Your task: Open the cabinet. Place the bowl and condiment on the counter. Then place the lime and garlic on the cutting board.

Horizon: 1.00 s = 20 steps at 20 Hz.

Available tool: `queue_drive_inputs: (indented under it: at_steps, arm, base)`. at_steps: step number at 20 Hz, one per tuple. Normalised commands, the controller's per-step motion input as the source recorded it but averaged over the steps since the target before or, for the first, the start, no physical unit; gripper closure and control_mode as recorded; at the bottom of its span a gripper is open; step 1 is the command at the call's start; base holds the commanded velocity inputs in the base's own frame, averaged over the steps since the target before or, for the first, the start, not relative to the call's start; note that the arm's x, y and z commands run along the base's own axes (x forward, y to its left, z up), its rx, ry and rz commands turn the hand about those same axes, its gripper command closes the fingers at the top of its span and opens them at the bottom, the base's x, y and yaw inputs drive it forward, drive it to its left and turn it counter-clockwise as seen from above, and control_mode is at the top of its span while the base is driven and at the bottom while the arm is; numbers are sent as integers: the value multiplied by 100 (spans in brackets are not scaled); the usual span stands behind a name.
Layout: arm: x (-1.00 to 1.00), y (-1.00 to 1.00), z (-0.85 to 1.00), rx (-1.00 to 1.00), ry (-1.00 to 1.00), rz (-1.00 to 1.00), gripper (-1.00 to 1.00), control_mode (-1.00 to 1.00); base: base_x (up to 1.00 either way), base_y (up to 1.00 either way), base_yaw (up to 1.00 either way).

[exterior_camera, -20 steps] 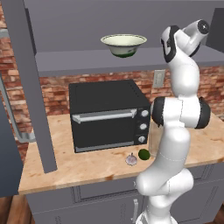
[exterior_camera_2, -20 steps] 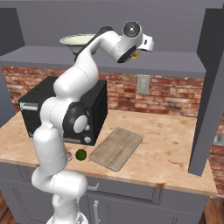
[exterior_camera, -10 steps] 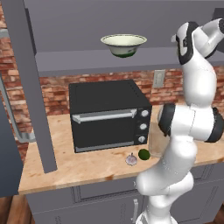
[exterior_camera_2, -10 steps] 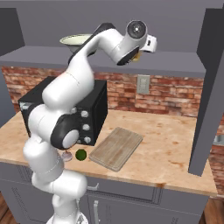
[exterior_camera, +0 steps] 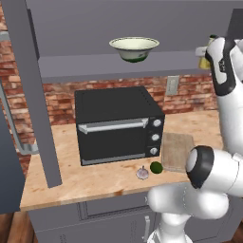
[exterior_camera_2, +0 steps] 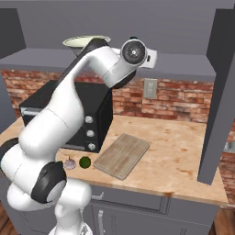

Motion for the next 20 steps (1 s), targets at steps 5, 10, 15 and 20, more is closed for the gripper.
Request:
queue_drive_inputs:
  at_steps: [5,10,15,20]
  arm:
    - [-100,49,3,0,-4,0,100,-100]
    - [-98,39,7,0,-4,0,100,-100]
    - [-71,44,0,0,0,-8,100,-100]
    - [-57,54,0,-2,0,-19,100,-100]
  base:
    - [0,0,0]
    - [0,0,0]
    - [0,0,0]
    - [0,0,0]
